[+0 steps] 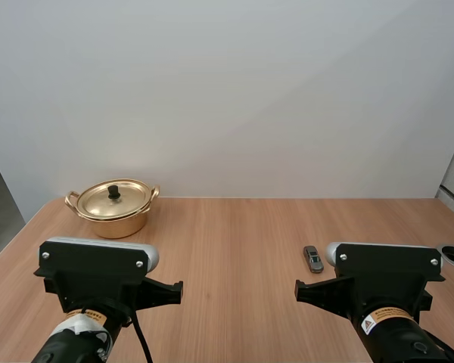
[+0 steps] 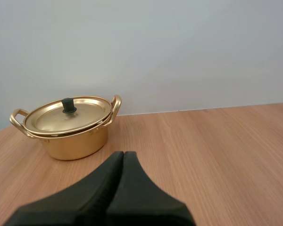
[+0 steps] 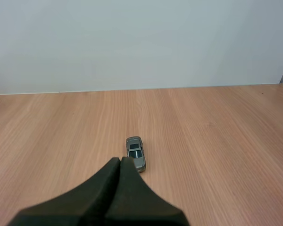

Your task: Open the pot, put the car inside, and close it

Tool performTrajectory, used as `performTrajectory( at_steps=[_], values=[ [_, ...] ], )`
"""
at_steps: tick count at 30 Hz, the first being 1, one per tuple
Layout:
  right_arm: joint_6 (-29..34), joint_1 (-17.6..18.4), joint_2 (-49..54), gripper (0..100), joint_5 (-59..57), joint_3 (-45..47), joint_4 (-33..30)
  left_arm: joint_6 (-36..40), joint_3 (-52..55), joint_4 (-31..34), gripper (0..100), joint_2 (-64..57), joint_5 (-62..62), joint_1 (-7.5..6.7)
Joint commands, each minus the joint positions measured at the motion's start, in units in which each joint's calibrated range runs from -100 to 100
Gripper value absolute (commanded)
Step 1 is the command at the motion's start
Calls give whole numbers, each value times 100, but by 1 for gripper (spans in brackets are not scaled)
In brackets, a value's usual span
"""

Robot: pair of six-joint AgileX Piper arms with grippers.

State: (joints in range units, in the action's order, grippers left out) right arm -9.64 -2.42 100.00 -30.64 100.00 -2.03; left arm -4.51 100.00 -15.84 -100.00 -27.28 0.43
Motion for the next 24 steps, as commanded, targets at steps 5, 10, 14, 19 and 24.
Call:
performTrajectory(
  at_steps=[5, 10, 14, 19, 24],
  values=[
    [-1, 3, 0, 0, -3, 0, 8, -1, 0, 6, 0, 0, 1, -3],
    [-1, 3, 0, 0, -3, 0, 8, -1, 0, 6, 0, 0, 1, -3],
    [-1, 3, 0, 0, 50, 0, -679, -55, 0, 292, 0, 0, 96, -3],
    [-1, 3, 0, 0, 685, -469, -2997, -155, -743, 1427, 0, 0, 1986, -3],
    [239, 3, 0, 0, 186, -1802, -2934, -155, -2170, 1584, 0, 0, 1458, -3]
  ],
)
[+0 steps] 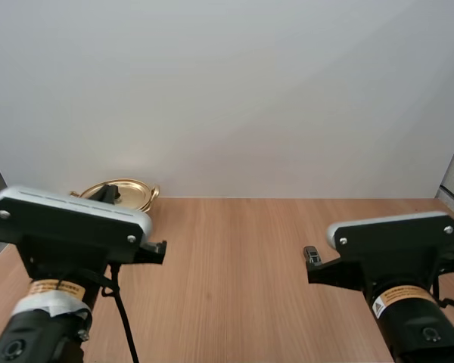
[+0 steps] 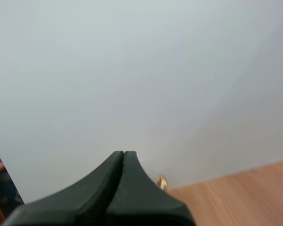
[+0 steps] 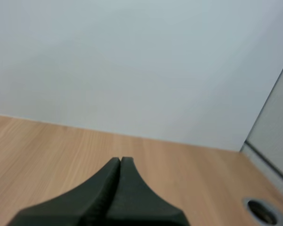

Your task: Open the pot, put the car inside, and close it

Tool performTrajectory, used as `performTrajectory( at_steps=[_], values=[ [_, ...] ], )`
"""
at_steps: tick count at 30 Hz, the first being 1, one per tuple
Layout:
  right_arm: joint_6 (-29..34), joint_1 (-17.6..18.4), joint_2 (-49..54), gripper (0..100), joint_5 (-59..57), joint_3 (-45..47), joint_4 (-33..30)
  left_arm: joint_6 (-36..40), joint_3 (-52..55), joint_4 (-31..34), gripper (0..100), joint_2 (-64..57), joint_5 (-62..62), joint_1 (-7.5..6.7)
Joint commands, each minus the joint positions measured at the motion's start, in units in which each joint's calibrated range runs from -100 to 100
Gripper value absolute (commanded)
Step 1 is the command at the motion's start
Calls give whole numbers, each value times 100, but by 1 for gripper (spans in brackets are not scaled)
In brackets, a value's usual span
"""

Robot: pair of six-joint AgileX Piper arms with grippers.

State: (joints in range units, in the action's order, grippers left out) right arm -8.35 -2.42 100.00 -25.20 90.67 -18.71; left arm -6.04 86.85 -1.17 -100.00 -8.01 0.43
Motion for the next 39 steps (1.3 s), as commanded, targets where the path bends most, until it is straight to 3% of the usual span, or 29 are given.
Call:
performTrajectory(
  at_steps=[1, 4, 7, 10, 15, 19, 24, 30, 33, 39],
  values=[
    [204, 3, 0, 0, -457, -1182, -1124, -1, -1092, 117, 0, 0, -690, -3],
    [289, 3, 0, 0, -174, -1932, -595, -1, -1621, 264, 0, 0, -738, -3],
    [277, 3, -148, 0, 150, -2265, -449, -1, -1958, 323, 0, 175, -761, -3],
    [-46, 3, -865, 0, 111, -2525, -407, -1, -2658, 424, 0, 1133, -1524, 37],
    [-806, 3, -2317, 0, -887, -2710, -164, 381, -3571, 890, 0, 2750, -2818, 383],
    [-889, 3, -2908, 0, -1402, -2726, 138, 672, -4144, 751, 0, 4089, -3238, 734],
    [-1734, 3, -3107, 0, -1908, -2726, 1439, 672, -4455, 742, 0, 5561, -3462, 991],
    [-2506, 3, -3107, 0, -2450, -2726, 3003, 610, -4530, 920, 0, 6852, -3246, 1050],
    [-2577, 3, -3107, 0, -2539, -2726, 3181, 526, -4530, 920, 14, 7204, -2962, 1050],
    [-2577, 3, -3107, 0, -2550, -2726, 3133, 220, -4615, 920, 64, 7576, -2672, 1050]
  ],
)
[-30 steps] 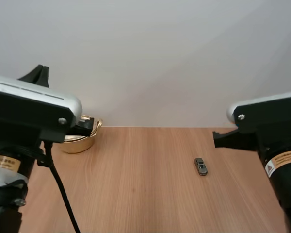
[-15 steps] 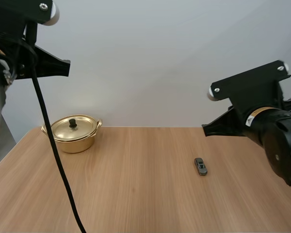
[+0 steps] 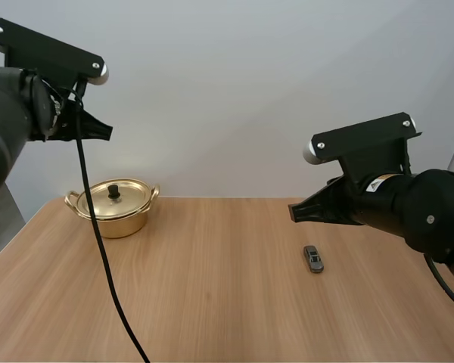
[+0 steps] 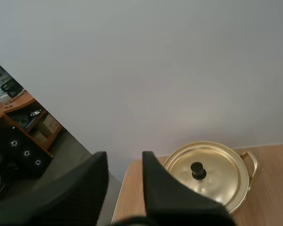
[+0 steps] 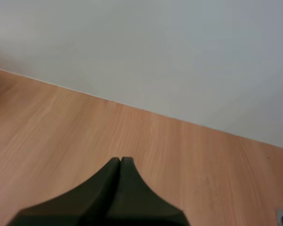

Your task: Open the pot, put the car inside, and close it

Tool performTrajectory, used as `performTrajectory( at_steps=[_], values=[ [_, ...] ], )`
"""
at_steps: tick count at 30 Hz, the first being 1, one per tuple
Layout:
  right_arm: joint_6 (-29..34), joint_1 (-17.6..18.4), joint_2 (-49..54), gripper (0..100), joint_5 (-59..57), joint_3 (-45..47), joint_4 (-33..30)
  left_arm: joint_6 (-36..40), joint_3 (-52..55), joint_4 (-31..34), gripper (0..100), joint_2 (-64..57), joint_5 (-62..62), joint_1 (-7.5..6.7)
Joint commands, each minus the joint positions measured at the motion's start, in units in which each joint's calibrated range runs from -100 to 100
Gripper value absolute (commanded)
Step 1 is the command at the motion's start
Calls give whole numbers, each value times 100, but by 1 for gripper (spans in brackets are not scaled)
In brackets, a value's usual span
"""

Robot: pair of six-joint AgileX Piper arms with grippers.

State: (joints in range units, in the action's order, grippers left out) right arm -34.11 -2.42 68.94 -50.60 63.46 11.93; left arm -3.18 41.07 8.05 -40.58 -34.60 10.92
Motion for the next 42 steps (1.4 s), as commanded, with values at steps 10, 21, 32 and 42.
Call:
performTrajectory(
  at_steps=[10, 21, 32, 42],
  values=[
    [-2, 3, -1, 0, -125, -6, 69, -761, -1416, -630, 80, 2580, -1949, -31],
    [-33, 3, 13, 0, -378, 92, 11, -1231, -2677, -1508, 80, 3633, -3454, -31],
    [-88, 3, 13, 0, -361, 119, -13, -1189, -3083, -1083, 80, 4606, -3469, -31],
    [-97, 3, 13, 0, -361, 119, -24, -1331, -3293, -1120, 80, 5229, -3367, -31]
  ],
)
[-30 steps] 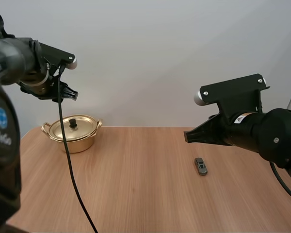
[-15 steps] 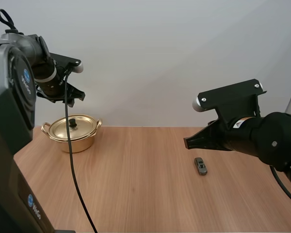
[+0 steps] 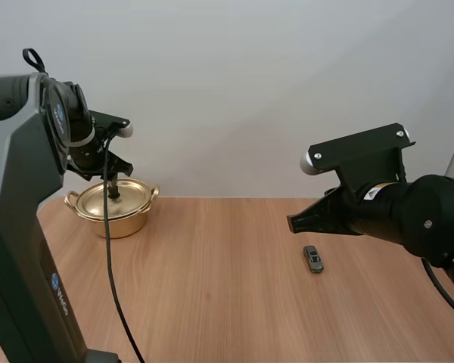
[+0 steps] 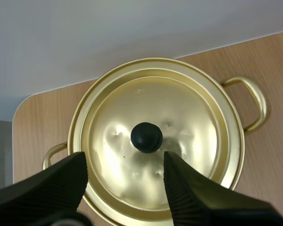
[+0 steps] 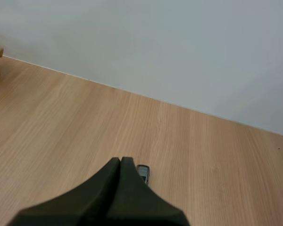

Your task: Open the pot, put the car inside, and close it

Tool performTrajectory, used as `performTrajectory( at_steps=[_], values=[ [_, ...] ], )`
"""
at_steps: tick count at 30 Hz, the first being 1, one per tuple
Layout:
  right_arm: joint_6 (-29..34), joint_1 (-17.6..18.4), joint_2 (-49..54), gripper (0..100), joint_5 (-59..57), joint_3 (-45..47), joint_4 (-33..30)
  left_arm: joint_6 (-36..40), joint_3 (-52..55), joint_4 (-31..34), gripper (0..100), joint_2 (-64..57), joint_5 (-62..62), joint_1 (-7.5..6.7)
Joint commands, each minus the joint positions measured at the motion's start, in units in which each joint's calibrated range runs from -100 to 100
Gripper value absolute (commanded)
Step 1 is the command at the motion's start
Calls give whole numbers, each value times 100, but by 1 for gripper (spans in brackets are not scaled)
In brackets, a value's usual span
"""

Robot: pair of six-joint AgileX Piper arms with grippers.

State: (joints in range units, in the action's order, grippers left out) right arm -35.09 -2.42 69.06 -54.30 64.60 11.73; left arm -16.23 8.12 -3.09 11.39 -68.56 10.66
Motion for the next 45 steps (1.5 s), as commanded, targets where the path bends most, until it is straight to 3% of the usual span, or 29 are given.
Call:
performTrajectory(
  at_steps=[1, 16, 33, 35, 37, 43, 45],
  values=[
    [1, 3, 1, 0, 8, 6, -4, -51, 2, -7, 80, 83, 53, -4],
    [-38, -108, 1, 0, 8, 6, -2, -366, -714, -749, 78, 706, -646, -4],
    [-69, -108, 1, 0, -25, 6, -2, -366, -746, -738, 78, 981, -467, -4],
    [-69, -108, 1, 0, -25, 6, -2, -366, -746, -738, 73, 1010, -426, -4],
    [-69, -115, 1, 0, -43, 6, -2, -366, -746, -738, 60, 1037, -426, -4],
    [-69, -150, 1, 0, -43, 6, -2, -332, -746, -738, 4, 1160, -237, -4],
    [-69, -150, 1, 0, -43, 6, -2, -241, -750, -738, 0, 1140, -38, -4]
  ],
)
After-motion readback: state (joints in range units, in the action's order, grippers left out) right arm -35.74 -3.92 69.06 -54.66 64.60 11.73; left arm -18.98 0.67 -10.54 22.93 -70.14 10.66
